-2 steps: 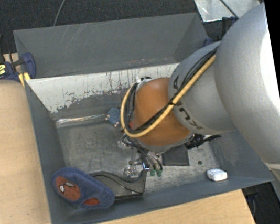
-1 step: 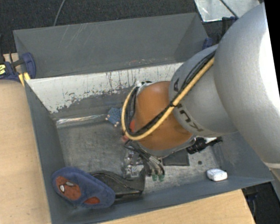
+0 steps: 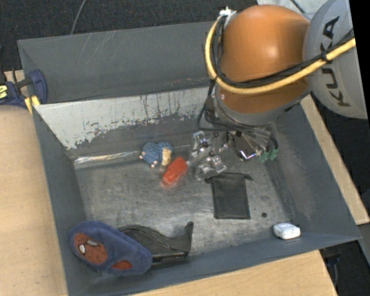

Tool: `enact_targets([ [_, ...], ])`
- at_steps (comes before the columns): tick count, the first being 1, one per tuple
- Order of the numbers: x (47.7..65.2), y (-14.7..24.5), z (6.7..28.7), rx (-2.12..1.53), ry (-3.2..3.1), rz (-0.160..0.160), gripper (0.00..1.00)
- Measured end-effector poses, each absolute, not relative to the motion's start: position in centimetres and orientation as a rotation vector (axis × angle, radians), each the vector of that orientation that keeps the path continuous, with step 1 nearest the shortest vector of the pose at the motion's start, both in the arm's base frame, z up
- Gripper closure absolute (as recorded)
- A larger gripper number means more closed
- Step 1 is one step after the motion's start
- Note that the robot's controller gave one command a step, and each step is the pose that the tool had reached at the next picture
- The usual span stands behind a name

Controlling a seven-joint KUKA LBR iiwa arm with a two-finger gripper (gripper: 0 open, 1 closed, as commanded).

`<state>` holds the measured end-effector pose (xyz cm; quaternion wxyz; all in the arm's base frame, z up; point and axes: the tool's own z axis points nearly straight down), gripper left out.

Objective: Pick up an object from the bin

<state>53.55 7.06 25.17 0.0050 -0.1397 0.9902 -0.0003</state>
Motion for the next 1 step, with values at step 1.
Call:
enact_targets([
  [1, 52.12, 8.21, 10.07, -0.151, 3.143, 0.0, 1.0],
])
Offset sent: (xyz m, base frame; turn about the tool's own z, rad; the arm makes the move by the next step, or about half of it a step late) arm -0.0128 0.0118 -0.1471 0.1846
